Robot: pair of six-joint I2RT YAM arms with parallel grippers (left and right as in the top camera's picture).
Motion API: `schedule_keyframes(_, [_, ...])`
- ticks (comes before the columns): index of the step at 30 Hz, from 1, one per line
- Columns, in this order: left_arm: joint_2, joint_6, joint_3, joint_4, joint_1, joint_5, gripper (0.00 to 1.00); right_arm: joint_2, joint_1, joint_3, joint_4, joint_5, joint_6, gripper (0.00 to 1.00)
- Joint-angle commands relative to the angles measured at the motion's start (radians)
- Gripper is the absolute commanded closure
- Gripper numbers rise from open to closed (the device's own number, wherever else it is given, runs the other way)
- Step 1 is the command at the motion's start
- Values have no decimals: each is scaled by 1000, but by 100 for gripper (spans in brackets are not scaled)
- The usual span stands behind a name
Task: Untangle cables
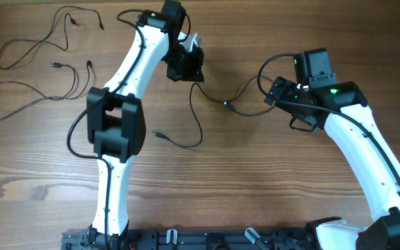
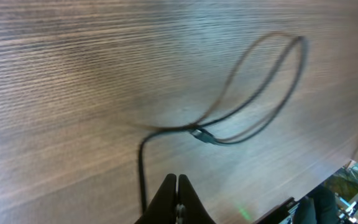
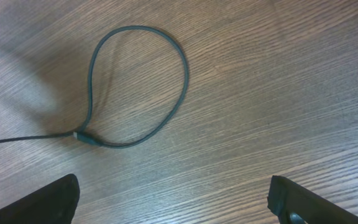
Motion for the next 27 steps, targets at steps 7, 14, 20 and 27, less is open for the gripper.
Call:
schedule_keyframes(7, [-90,-24,-16,-91,-23,-255,14,11,-2,2,1,-1,-17,0])
schedule_keyframes(14, [38,-22,-16,-44,-77,-235,34,11,-2,2,3,-1,-17,0])
schedule_keyframes(20, [46,-22,-16,1,-83,-236,62,11,-2,2,3,-1,-17,0])
schedule_keyframes(27, [46,-43,-16,-27,-82,-236,74,11,-2,2,3,-1,-17,1])
